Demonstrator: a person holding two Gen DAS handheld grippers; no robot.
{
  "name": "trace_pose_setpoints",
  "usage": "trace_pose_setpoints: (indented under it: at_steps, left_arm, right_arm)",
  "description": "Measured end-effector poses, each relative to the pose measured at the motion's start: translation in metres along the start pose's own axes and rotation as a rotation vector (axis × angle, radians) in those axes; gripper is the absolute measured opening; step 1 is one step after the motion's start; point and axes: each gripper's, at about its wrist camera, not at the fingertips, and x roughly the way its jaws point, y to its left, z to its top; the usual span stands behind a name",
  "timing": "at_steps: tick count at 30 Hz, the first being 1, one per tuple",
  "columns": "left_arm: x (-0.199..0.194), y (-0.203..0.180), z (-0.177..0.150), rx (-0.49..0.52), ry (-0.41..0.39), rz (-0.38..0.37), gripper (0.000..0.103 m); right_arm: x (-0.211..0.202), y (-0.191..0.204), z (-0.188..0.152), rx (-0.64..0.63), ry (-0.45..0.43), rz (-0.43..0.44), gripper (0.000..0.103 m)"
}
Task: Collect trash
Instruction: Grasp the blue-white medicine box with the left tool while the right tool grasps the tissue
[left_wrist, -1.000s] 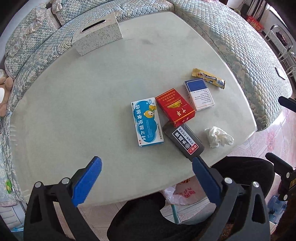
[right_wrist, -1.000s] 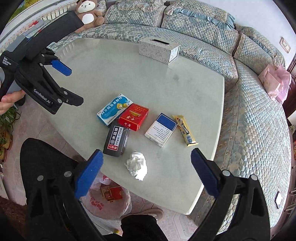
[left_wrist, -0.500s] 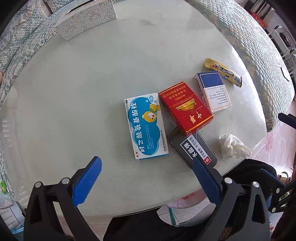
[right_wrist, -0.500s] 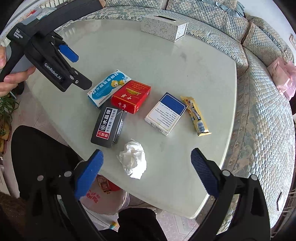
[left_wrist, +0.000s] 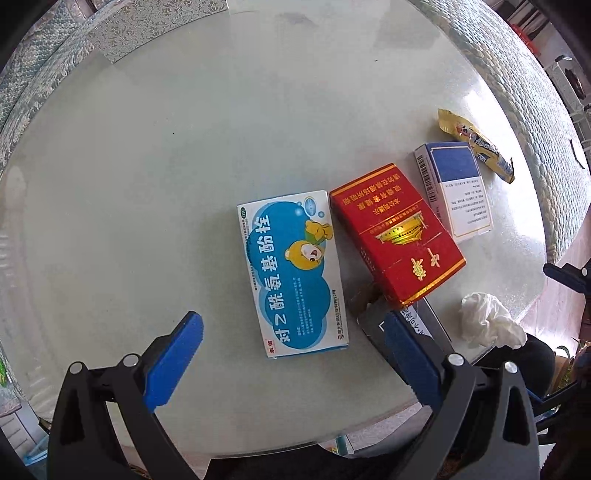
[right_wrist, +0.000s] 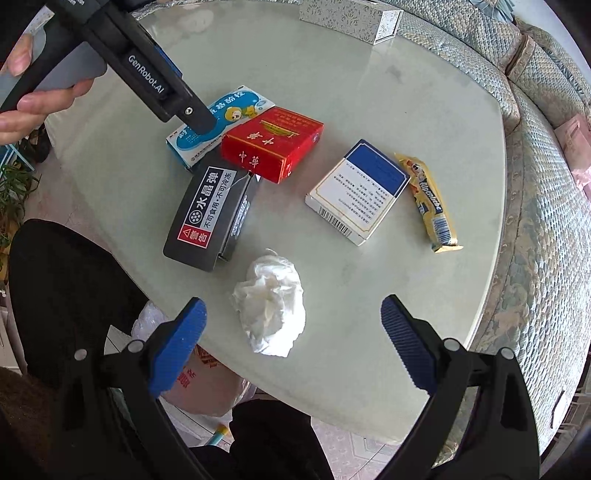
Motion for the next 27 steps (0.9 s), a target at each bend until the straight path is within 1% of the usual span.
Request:
trace_pose_setpoints:
  at_steps: [10,13,14,21,22,23,25,27]
  left_arm:
    - [0.024,0.013,0.01,-0.025,0.024,-0.013,0.096]
    - [0.029,0.014,0.013,-0.022,0.029,-0.001,0.096]
    - [0.029,0.013,0.008,-0.024,0.029,0.002,0.096]
    - [0.04,0.022,0.01,-0.047,0.041,0.0,0.096]
    - [0.041,0.023,0.01,-0.049,0.04,0.003,0.096]
    - [0.042,0.025,0.01,-0.049,0.038,0.007,0.096]
    - [0.045,0.03,0.01,-0.05,0.039,0.008,0.096]
    - [0.05,0.037,0.009,-0.056,0.044,0.001,0.096]
  right_arm:
    - [0.027,-0.001,0.0,-0.009,0.041,0.022,0.093]
    - [0.033,0.0,0.001,-0.012,0.047,0.029,0.093]
    - [0.034,0.001,0.002,-0.013,0.047,0.031,0.093]
    - [0.048,-0.004,0.005,-0.011,0.057,0.035,0.093]
    - [0.05,-0.004,0.004,-0.012,0.061,0.035,0.09]
    - [0.049,-0.002,0.001,-0.015,0.066,0.033,0.082]
    - [0.054,-0.001,0.0,-0.015,0.081,0.03,0.07]
    - [0.055,0.0,-0.002,-0.02,0.075,0.036,0.07]
